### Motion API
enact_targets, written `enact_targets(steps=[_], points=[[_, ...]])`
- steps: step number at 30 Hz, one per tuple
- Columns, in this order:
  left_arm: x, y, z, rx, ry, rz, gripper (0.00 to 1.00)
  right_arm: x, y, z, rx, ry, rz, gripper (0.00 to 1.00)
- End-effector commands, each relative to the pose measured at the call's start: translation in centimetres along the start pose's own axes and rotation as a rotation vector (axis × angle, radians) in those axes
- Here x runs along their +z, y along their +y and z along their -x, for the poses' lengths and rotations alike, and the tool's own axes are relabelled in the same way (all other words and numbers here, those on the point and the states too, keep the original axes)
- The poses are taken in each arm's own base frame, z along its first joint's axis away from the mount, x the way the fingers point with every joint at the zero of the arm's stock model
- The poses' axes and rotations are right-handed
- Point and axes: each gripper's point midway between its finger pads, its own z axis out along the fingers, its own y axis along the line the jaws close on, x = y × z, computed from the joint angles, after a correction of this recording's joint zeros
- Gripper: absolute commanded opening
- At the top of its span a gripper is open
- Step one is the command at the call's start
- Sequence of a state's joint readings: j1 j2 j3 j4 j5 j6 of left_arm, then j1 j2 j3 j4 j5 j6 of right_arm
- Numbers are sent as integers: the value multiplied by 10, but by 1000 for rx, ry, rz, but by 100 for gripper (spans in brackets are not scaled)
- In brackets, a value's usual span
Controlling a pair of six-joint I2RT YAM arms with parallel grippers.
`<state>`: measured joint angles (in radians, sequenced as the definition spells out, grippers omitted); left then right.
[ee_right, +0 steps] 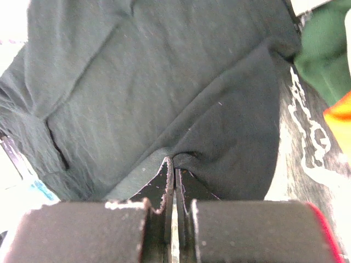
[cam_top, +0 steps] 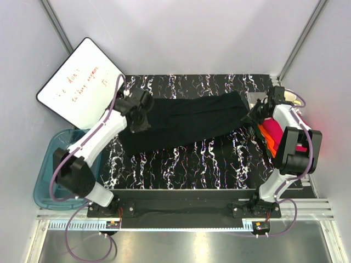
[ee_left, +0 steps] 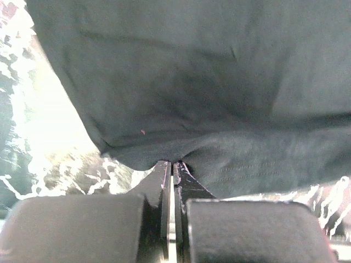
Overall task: Fold and stack the t-shirts
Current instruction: Fold the other side of the tshirt into a rectangle
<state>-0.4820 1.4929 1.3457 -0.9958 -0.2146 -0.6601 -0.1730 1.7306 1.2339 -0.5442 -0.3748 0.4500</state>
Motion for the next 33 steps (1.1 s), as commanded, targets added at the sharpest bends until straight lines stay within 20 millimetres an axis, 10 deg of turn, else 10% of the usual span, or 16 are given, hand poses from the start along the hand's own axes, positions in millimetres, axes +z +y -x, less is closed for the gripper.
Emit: enact_targets(steps=[1, 11, 28, 30, 33], points=[[0, 7, 56, -1, -110, 45, 0, 7, 10, 13, -9, 16, 32, 0], [30, -20, 141, -33, -162, 30, 0, 48, 9, 34, 13, 69, 41, 0], [102, 8, 205, -110, -158, 80, 1, 98, 34, 63, 2, 137, 117, 0], [107, 6, 213, -115, -166, 68, 15, 107, 27, 60, 19, 154, 98, 0], [113, 3, 218, -124, -161, 44, 76, 118, 18, 57, 40, 175, 68, 1]])
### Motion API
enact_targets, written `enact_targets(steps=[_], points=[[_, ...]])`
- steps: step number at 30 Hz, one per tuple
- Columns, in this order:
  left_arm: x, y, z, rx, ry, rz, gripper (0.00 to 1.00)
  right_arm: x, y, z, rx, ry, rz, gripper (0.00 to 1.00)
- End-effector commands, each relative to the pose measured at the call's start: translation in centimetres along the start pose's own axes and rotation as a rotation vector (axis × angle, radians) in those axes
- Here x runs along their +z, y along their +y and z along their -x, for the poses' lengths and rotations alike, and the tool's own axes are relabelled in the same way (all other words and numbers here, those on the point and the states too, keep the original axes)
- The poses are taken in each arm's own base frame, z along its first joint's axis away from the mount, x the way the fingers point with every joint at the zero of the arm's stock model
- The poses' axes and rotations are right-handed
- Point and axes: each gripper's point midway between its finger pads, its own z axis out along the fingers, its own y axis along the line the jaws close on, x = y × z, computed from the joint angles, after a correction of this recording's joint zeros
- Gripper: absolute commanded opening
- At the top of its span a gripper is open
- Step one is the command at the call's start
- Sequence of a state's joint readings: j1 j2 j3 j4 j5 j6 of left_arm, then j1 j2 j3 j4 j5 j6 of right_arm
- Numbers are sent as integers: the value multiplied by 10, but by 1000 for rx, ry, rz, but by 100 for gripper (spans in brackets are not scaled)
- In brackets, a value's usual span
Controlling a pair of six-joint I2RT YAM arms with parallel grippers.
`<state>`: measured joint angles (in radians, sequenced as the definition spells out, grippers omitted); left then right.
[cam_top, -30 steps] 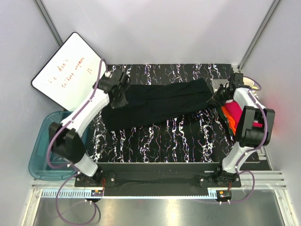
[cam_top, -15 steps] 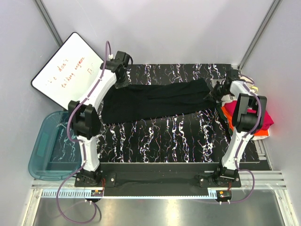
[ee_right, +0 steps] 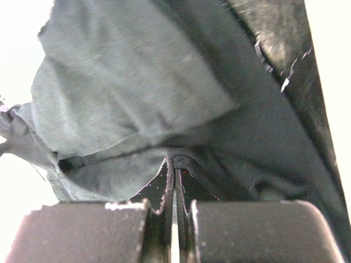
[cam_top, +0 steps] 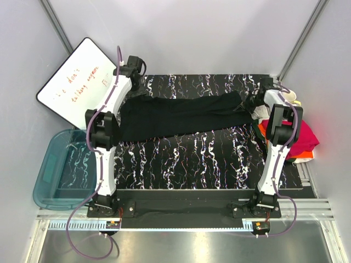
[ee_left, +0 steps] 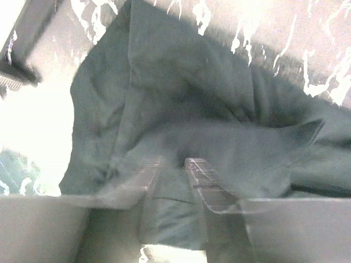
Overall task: Fold and stack the t-shirts
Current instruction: Fold the other side of the tshirt into a rectangle
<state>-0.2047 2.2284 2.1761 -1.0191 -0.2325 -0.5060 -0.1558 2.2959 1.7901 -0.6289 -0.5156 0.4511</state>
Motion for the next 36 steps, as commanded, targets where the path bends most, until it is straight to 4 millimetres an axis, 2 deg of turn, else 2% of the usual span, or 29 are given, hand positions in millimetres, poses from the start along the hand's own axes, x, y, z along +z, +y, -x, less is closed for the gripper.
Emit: enact_targets(steps=[1, 2, 4, 5, 6, 7, 8, 9, 10, 11, 14, 17, 20, 22, 24, 26, 27, 29, 30, 32, 33, 35, 36], points=[[-8, -11, 28, -26, -66, -66, 88, 12, -3, 2, 19, 24, -23, 2], [-8, -11, 29, -28, -69, -64, 98, 14, -5, 2, 24, 23, -29, 33], [-16, -7, 29, -30, -79, -60, 99, 12, -6, 4, 7, 8, -39, 64], [-26, -8, 32, -27, -94, -74, 99, 9, -4, 6, -8, -4, -40, 87], [-27, -7, 27, -12, -81, -84, 99, 1, 7, 12, -46, -41, -28, 95], [-31, -11, 28, -4, -94, -103, 99, -1, 10, 11, -68, -52, -21, 100], [-43, -13, 32, -1, -117, -124, 99, -7, 16, 14, -86, -73, -5, 100], [-41, -14, 23, 25, -98, -136, 99, -16, 27, 21, -115, -119, 14, 100], [-45, -18, 24, 31, -109, -155, 99, -18, 27, 21, -119, -126, 13, 100], [-48, -18, 18, 39, -104, -164, 99, -19, 28, 22, -126, -133, 15, 100], [-55, -36, 3, 75, -85, -223, 99, -18, 32, 25, -136, -135, 29, 100], [-65, -66, -18, 159, -71, -290, 99, -17, 37, 28, -160, -142, 39, 100], [-76, -99, -44, 235, -53, -340, 99, -26, 53, 36, -200, -172, 64, 100], [-84, -122, -65, 276, -28, -384, 99, -38, 71, 44, -247, -207, 84, 100], [-83, -135, -79, 283, -5, -402, 99, -48, 89, 49, -298, -241, 75, 100], [-81, -145, -95, 286, 31, -415, 97, -48, 103, 46, -372, -249, 43, 100], [-80, -150, -100, 272, 56, -433, 94, -49, 105, 51, -397, -271, -11, 100], [-73, -155, -109, 267, 87, -440, 81, -45, 106, 54, -463, -283, -75, 100], [-72, -157, -112, 266, 102, -448, 73, -31, 117, 47, -502, -280, -124, 98], [-65, -159, -115, 268, 113, -446, 41, -20, 120, 45, -542, -280, -168, 96], [-64, -158, -116, 271, 120, -443, 25, -7, 122, 42, -563, -269, -203, 88], [-57, -156, -120, 275, 134, -424, 0, 4, 120, 42, -590, -262, -237, 70], [-52, -153, -121, 268, 139, -401, 0, 14, 114, 42, -595, -256, -266, 60]])
